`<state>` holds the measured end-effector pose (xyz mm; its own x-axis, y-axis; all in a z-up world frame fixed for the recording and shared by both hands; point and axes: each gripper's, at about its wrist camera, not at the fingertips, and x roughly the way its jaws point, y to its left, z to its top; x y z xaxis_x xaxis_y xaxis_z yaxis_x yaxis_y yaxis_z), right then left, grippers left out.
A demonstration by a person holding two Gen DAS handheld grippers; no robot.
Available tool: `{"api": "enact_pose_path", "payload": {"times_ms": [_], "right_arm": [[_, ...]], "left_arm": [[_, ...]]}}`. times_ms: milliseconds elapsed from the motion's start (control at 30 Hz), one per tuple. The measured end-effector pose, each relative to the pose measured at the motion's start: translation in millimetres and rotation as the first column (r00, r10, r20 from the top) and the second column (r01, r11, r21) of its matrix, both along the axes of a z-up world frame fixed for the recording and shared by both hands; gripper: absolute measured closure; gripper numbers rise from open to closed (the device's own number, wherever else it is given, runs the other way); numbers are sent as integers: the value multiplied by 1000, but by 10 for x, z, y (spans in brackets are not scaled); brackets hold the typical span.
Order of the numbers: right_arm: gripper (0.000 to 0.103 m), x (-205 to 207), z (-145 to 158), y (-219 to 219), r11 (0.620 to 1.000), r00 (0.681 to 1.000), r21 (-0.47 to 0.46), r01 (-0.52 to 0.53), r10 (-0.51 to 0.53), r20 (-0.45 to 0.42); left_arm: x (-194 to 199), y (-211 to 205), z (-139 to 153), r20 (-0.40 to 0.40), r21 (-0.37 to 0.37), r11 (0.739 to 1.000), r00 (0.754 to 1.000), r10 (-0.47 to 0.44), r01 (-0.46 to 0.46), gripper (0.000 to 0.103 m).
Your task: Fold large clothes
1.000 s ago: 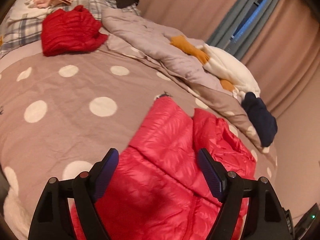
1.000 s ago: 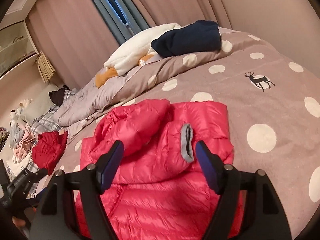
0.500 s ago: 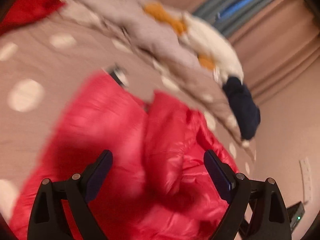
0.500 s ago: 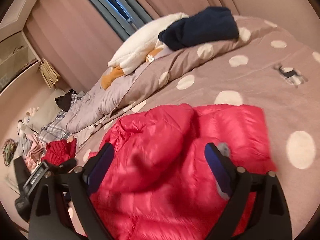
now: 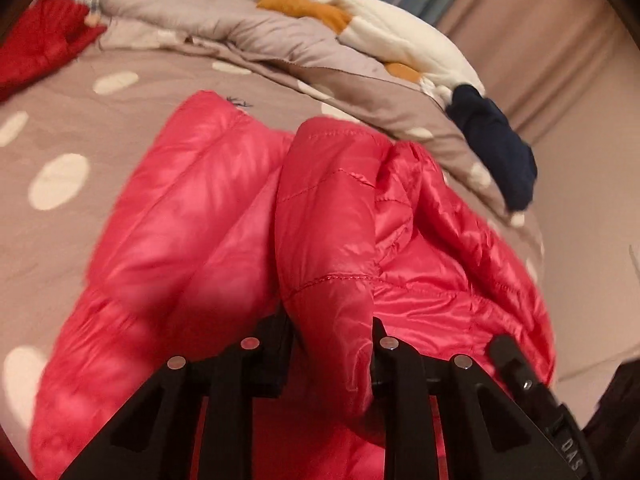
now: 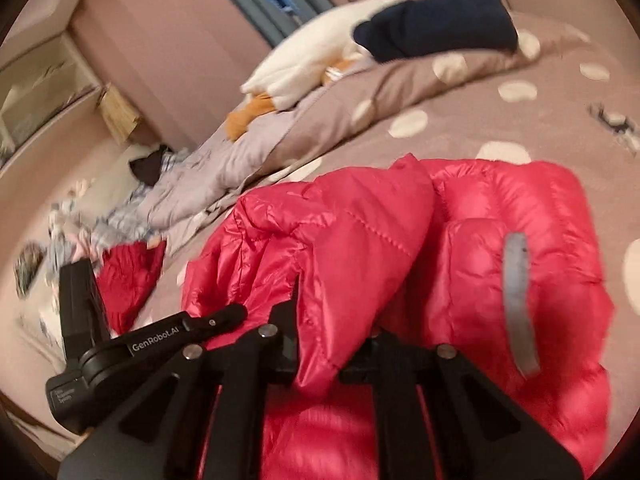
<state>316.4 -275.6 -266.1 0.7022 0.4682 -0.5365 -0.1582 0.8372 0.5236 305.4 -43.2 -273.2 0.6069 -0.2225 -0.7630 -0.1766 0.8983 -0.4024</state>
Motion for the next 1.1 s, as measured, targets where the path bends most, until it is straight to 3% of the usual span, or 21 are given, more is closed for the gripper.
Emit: {"api": "enact_pose_path", "payload": {"times_ms": [100,133,200,233,267,367,600,833,1100], "right_arm": [[91,-275,-15,48,993,1000,-116,-26,26,2],[91,-388,-176,55,982,999,-188,-26,19,-37],[88,-413,-270,55,976,999,-216,-17,5,-53],[84,-427,-367,53,966,998,-257,4,-21,-64],[83,-417,-461,27,960,997,-278,18,-37,-62],[83,-433,-660,42,946,999,-322,42,-48,-10],[79,-416,-701,159,904,998,-422,68,-66,19],[78,-339,-723,30,949,998,-312,52,-57,-5],[76,-338,-741,44,954,999,-297,47,-52,-8]], "left_arm": [[-291,-54,-66,7,74,997,1000,-3,2,78],[-319,-85,-143,1,116,993,1000,0,-1,71],[-363,-113,-279,21,192,981,1000,20,-23,47],[-384,-144,-372,60,260,964,997,43,-57,26],[-379,-170,-432,92,305,949,994,57,-83,14],[-359,-199,-515,96,344,934,993,64,-94,12],[-338,-169,-547,88,356,929,993,73,-100,8],[-314,-162,-560,84,335,937,994,72,-96,7],[-305,-110,-581,77,306,948,995,69,-89,5]]}}
